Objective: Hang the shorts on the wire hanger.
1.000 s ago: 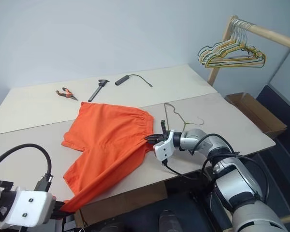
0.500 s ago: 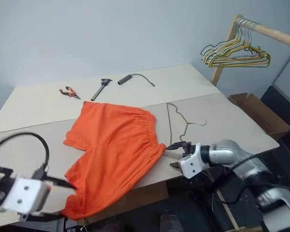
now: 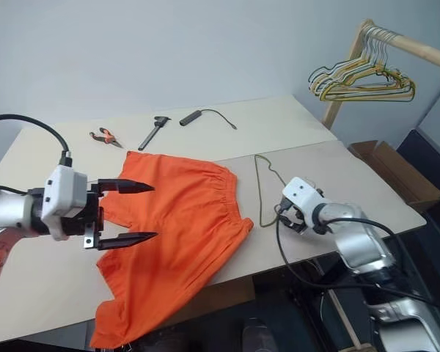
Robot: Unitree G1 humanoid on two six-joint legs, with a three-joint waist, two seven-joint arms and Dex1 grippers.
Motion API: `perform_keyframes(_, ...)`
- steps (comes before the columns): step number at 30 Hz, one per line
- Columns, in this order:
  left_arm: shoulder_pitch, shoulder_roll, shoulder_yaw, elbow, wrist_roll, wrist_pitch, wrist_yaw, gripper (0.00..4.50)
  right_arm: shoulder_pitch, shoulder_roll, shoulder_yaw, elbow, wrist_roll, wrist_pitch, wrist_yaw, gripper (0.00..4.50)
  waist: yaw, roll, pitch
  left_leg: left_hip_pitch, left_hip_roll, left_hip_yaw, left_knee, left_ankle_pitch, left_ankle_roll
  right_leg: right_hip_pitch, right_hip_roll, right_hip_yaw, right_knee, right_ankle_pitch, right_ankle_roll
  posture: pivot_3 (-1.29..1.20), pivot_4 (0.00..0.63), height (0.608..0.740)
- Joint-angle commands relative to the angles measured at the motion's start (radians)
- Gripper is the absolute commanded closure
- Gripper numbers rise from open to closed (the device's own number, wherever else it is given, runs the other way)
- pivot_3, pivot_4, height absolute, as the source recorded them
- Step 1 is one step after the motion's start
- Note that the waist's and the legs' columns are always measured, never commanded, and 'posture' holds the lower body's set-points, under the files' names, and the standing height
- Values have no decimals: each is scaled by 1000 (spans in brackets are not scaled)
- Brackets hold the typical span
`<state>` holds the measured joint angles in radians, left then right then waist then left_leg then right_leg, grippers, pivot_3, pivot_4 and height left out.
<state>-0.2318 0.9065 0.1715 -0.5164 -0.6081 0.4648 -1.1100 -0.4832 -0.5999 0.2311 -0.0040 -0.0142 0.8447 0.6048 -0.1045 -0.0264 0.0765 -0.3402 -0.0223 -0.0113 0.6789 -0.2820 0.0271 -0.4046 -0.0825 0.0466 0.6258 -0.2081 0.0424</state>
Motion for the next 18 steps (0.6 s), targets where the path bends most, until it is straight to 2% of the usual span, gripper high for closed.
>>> perform_keyframes(1,-28,-8,-20,6,6,-2,19,8,-90,75,-17,106,-15,80,-72,0,-6,0,0,-1,0,0,0,0,0,-1,0,0,0,0,0,-125,25,740)
perform_keyframes(4,-18,-5,-23,6,17,-16,18,8,-129,98,-23,161,-26,106,-100,0,-11,0,0,-8,0,-1,0,0,0,-7,0,0,-1,2,0,-115,25,740)
perform_keyframes(7,-3,-1,-15,-1,22,-22,19,0,-147,95,-3,189,-28,140,-96,576,-12,0,-2,-14,-1,-1,2,0,0,-13,-1,0,0,2,0,-103,24,740)
perform_keyframes(13,14,-1,10,-8,18,-17,41,0,-141,86,15,174,-24,185,-83,2549,-9,0,-4,-14,-1,-1,1,0,0,-13,-1,-1,0,2,0,-90,21,740)
perform_keyframes(18,-24,-58,-10,14,-13,17,102,0,-155,75,-1,191,-51,176,-134,4212,0,0,-5,-14,-1,-1,2,0,0,-13,-1,-1,0,2,1,-92,19,740)
